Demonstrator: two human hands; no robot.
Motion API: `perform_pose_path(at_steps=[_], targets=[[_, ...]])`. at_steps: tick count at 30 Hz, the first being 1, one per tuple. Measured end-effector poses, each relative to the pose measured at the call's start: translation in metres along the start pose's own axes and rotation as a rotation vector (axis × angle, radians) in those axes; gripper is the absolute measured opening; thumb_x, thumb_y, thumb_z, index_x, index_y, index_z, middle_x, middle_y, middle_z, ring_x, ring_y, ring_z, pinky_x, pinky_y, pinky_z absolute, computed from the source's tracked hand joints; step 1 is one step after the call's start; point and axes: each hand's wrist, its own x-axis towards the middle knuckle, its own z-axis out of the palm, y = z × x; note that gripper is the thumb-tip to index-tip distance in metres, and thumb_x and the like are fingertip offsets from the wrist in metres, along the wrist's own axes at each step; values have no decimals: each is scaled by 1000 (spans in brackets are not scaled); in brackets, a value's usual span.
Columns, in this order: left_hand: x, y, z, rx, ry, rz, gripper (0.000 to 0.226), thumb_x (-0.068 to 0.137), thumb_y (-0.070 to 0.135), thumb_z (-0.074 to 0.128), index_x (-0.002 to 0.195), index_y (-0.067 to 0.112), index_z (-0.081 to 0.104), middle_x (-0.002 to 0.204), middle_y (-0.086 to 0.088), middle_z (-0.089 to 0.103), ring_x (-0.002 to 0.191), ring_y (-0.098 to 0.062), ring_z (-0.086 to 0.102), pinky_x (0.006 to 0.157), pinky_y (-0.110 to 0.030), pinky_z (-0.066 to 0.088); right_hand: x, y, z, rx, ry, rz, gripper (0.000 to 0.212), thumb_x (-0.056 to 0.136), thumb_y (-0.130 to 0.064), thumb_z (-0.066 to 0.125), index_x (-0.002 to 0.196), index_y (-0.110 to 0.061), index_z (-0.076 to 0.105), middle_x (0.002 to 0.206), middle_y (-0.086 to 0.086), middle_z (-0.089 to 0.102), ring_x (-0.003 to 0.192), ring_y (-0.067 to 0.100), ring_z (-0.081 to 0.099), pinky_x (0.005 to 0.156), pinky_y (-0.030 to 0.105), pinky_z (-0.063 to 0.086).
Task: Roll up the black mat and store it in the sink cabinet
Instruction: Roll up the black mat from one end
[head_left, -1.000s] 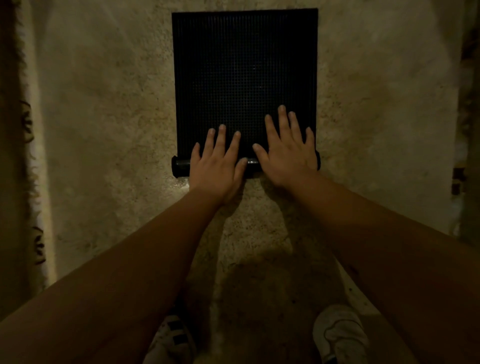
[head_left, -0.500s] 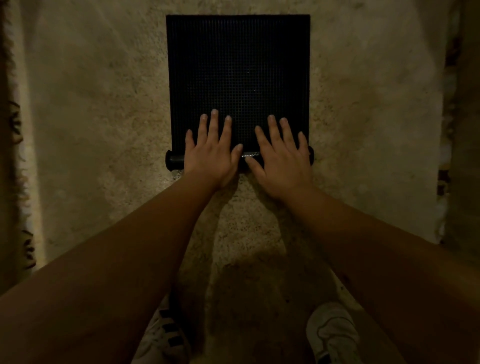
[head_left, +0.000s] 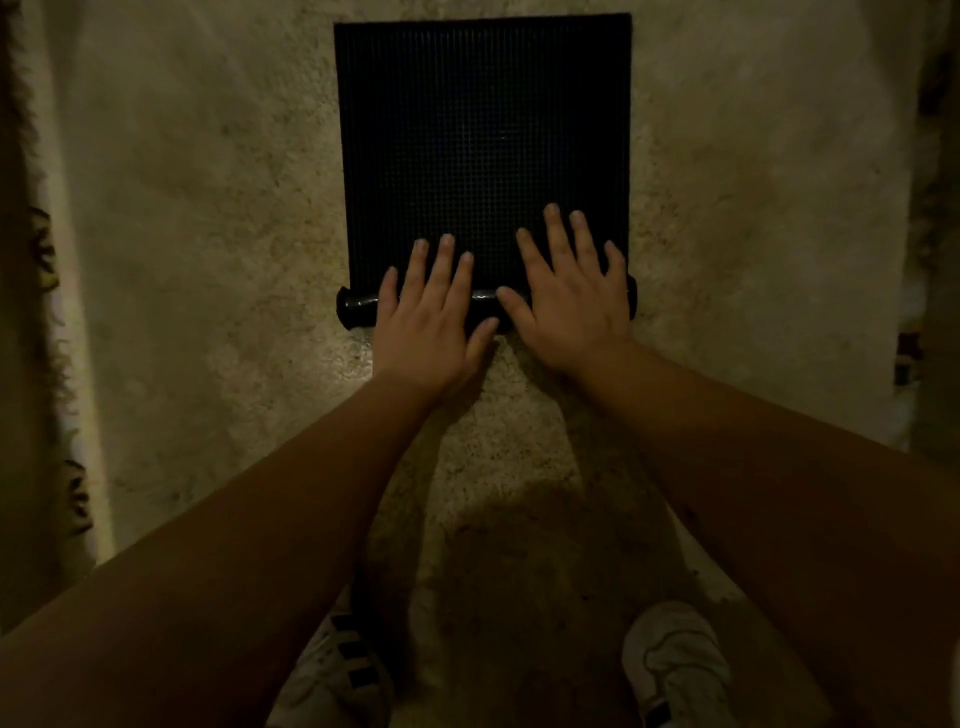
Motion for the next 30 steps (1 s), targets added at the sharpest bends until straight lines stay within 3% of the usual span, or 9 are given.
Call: perform_pose_path(at_steps=[9, 12, 14, 19, 24, 30], targets=[[24, -5, -10, 3, -107, 13, 86, 88, 74, 8, 152, 18, 14, 162, -8, 8, 148, -25, 1, 116, -50, 6, 10, 4, -12, 35, -46, -15, 79, 88, -70, 9, 152, -24, 12, 162, 4, -1, 148, 22, -5, 115, 52, 3], [28, -4, -12, -25, -79, -16, 86, 88, 73, 4, 153, 17, 11, 162, -10, 6, 148, -25, 1, 116, -49, 1, -2, 9, -16, 49, 9, -6, 79, 89, -69, 15, 150, -19, 22, 162, 5, 8, 148, 22, -1, 116, 50, 3], [32, -3, -13, -43, -77, -21, 84, 89, 72, 3, 153, 17, 10, 162, -11, 5, 148, -26, -1, 115, -48, -4, -16, 12, -13, 26, -19, -2, 84, 87, -73, 15, 151, -19, 17, 162, 6, 6, 148, 23, -4, 115, 48, -1], [36, -5, -14, -40, -80, -14, 83, 89, 72, 5, 153, 19, 6, 162, -11, 3, 148, -27, -3, 113, -51, -7, -8, 17, -11, -16, -100, -19, 100, 78, -84, 16, 152, -17, 10, 162, 7, -2, 148, 26, -5, 116, 49, 6], [13, -3, -7, 71, 58, 45, 80, 93, 66, 18, 152, 13, 13, 160, -11, 15, 147, -27, 7, 113, -58, -2, -6, 17, -14, -14, -149, -26, 111, 71, -87, 25, 152, -14, 5, 162, 8, -6, 147, 27, -8, 117, 48, 6], [8, -2, -3, 58, 0, 27, 86, 89, 74, 18, 152, 15, 11, 161, -9, 14, 148, -25, 6, 114, -53, -3, 1, 16, -21, -13, -175, -46, 111, 72, -84, 36, 152, -15, 1, 161, 8, -10, 147, 27, -10, 116, 47, 6]])
